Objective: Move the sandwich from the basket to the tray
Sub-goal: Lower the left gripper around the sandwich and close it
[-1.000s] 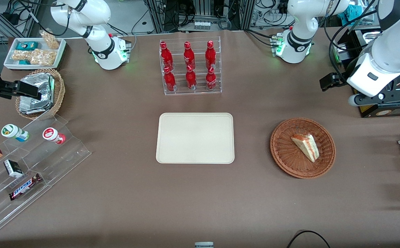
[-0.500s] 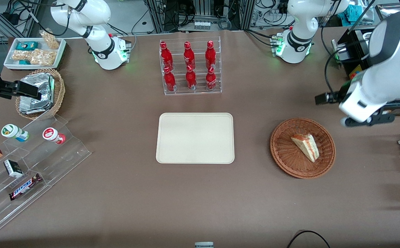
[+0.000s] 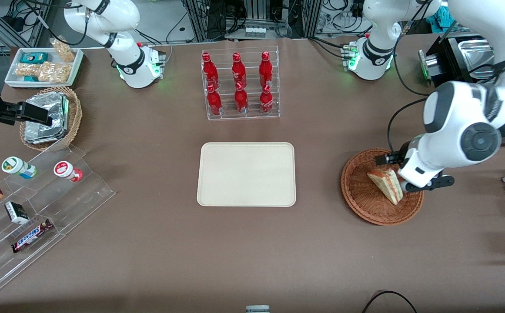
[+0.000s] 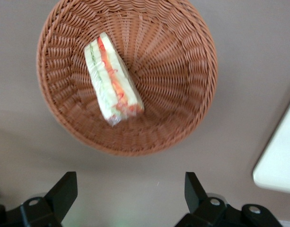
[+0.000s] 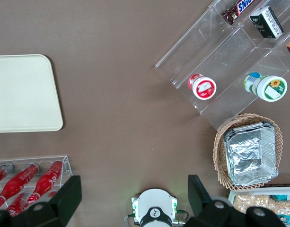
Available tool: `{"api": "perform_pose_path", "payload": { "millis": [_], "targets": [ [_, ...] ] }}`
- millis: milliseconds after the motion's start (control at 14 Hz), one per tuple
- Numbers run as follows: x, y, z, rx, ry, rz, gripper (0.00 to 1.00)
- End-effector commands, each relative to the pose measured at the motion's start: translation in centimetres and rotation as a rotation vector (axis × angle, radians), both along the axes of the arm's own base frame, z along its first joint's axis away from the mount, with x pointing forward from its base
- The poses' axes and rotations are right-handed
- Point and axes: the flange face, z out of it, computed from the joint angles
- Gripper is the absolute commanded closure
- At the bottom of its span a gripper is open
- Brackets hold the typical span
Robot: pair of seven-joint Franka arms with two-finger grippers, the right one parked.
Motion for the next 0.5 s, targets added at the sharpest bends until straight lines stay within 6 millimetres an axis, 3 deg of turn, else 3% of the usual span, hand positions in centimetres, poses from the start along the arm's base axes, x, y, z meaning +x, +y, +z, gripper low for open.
{"api": "perform_pose_path", "payload": {
  "millis": [0, 214, 429],
  "targets": [
    [-2.0, 0.0, -3.8, 0.018, -0.064, 0.139, 0.0],
    [-2.2, -0.1, -6.9, 0.028, -0.151, 0.357, 0.0],
    [-2.3, 0.5, -7.7, 0.042, -0.139, 0.418, 0.0]
  ]
}}
